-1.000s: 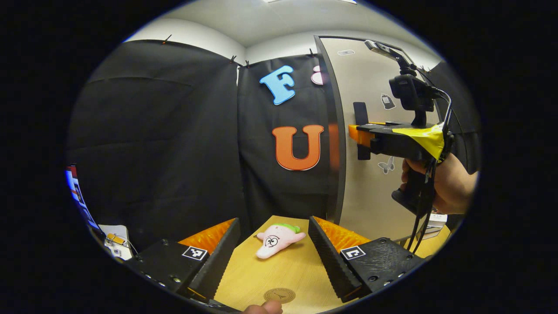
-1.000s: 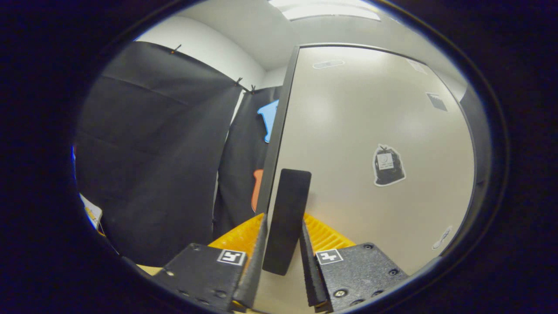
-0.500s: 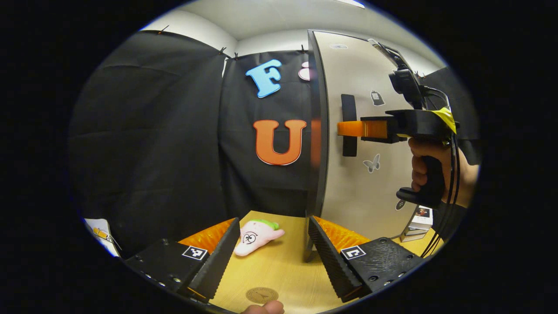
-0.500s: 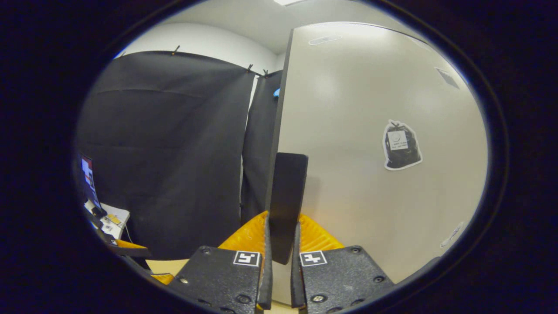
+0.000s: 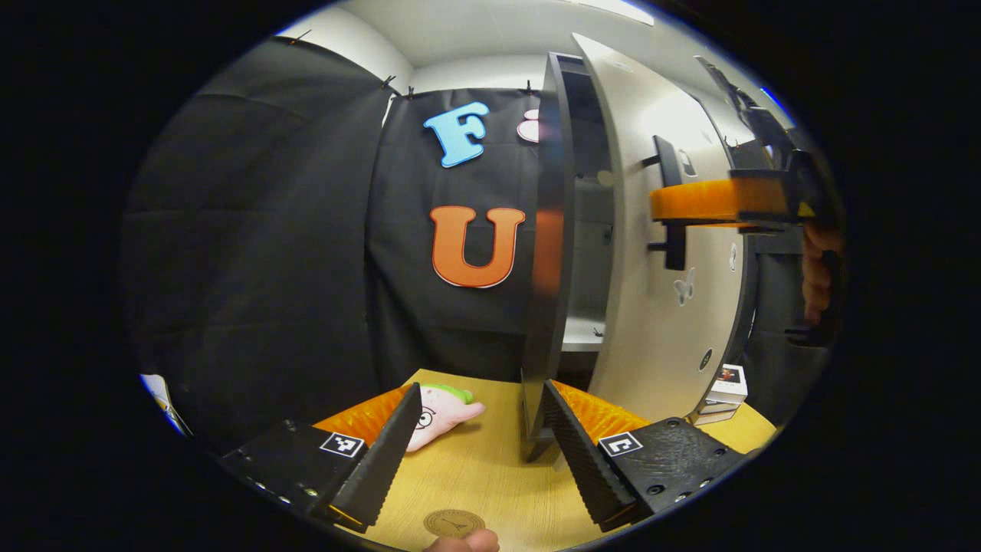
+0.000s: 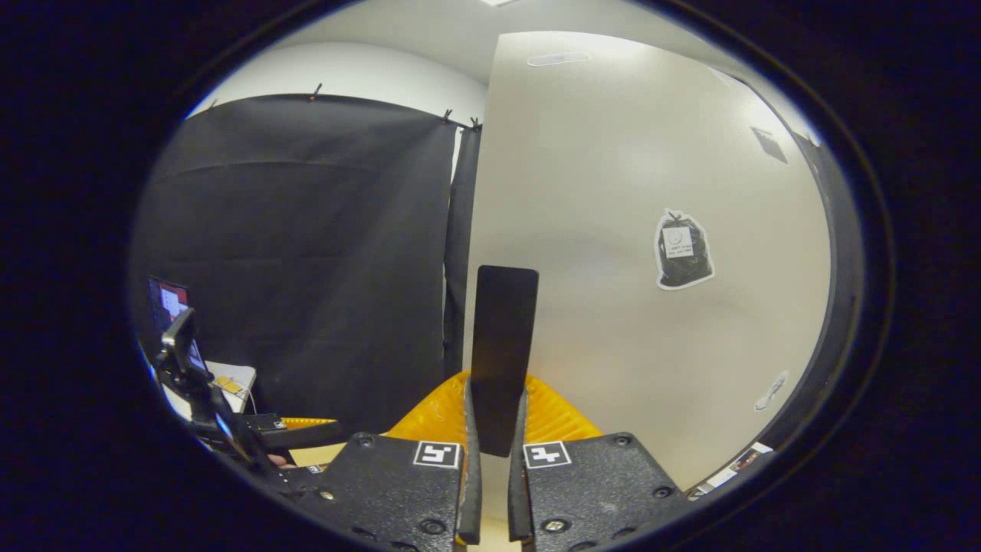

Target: Open the cabinet door with the right hand, grasp the bottle in the cabinet with the left hand and place it on the coaster, then close the cabinet door with the right hand.

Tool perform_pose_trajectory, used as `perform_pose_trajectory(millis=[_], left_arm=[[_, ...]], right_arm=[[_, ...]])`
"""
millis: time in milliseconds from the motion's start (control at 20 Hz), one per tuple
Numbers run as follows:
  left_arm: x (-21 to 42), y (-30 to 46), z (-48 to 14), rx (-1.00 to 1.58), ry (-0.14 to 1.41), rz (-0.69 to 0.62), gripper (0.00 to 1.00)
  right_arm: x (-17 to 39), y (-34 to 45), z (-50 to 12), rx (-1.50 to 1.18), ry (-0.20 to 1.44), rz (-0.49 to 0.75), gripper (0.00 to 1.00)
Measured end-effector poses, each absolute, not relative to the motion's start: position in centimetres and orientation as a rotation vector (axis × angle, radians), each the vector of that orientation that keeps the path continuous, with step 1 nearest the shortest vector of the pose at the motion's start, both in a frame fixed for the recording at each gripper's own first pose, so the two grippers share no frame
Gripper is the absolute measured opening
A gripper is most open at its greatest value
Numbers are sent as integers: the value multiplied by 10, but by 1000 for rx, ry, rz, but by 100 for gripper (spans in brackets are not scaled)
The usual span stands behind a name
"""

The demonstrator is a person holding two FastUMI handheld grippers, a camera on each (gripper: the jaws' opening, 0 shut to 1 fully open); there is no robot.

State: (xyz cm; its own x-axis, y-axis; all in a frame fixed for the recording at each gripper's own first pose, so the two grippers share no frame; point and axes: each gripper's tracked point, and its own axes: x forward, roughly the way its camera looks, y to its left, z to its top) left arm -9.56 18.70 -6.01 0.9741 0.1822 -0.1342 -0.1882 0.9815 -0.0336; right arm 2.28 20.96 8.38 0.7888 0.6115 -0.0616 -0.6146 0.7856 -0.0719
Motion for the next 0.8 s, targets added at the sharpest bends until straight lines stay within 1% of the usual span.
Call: perform_pose_trajectory(millis=[150,300,450,600,800], left_arm=[[-90,195,-67,-44,160,209,95],[-94,189,-54,-17,115,223,95],[-104,166,-43,15,104,232,95],[-95,141,-33,5,94,209,95],[-92,99,-29,11,108,166,95]], right_arm=[[9,204,84,-86,40,688,17],[-4,197,85,-81,44,720,17],[-19,186,86,-74,62,762,17],[-32,175,87,-79,70,794,17],[-39,158,87,-65,69,792,17]])
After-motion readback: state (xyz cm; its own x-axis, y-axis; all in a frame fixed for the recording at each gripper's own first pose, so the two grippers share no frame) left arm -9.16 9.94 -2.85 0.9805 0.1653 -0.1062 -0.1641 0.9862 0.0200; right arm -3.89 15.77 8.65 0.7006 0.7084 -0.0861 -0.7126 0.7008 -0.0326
